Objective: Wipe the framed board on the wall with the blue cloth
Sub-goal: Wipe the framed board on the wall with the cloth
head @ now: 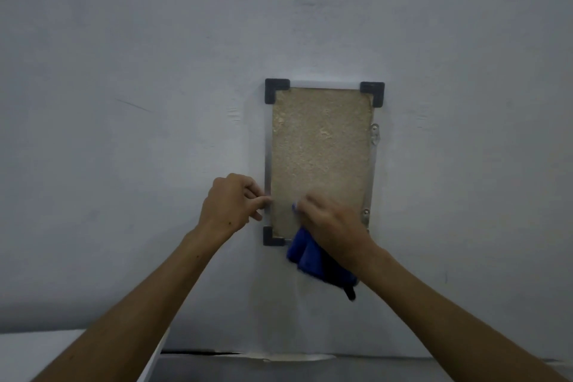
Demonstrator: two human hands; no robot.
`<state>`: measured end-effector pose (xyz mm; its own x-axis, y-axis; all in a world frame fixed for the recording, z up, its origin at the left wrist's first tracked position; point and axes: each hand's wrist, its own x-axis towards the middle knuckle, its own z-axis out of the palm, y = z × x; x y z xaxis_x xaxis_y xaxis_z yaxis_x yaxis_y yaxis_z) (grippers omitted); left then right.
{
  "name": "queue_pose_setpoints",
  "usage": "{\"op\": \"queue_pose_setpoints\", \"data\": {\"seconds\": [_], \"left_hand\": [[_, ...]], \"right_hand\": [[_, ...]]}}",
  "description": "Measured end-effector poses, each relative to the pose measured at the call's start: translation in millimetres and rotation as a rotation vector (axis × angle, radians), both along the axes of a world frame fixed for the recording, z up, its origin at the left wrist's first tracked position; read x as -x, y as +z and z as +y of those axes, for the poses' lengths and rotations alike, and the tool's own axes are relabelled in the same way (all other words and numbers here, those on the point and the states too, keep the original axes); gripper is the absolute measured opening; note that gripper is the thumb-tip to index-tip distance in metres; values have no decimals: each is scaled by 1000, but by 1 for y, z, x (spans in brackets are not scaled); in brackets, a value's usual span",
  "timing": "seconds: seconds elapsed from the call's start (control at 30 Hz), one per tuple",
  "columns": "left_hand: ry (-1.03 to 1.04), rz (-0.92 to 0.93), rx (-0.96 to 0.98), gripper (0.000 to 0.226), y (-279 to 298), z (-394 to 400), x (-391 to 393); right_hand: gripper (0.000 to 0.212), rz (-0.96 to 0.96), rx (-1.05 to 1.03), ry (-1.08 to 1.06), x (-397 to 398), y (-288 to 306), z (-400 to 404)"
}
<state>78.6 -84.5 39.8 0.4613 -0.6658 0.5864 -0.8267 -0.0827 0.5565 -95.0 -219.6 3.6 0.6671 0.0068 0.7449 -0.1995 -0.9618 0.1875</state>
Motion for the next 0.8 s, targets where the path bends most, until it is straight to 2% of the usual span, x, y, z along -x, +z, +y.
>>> {"op": "queue_pose_setpoints", "data": {"seconds": [0.07, 0.13, 0.2, 0.3, 0.37, 0.57, 0.8], "left_hand": [[0, -2, -3, 20, 1, 0, 0], [3, 1, -14, 21, 2, 0, 0], [-1, 6, -25, 20, 3, 0, 0], [-5, 15, -47, 17, 4, 0, 0], [-5, 17, -57, 18, 6, 0, 0], [-15, 10, -58, 20, 6, 1, 0], [-22, 25, -71, 19, 7, 2, -1]], "right_hand": [[6, 188, 47, 24, 2, -17, 2], [4, 256, 69, 23, 3, -16, 1], [8, 171, 40, 6, -1, -1, 0], [10, -92, -33, -30, -6, 25, -1], [10, -155, -53, -22, -8, 24, 0], [5, 243, 74, 22, -3, -25, 4], [9, -139, -31, -43, -14, 17, 2]]}}
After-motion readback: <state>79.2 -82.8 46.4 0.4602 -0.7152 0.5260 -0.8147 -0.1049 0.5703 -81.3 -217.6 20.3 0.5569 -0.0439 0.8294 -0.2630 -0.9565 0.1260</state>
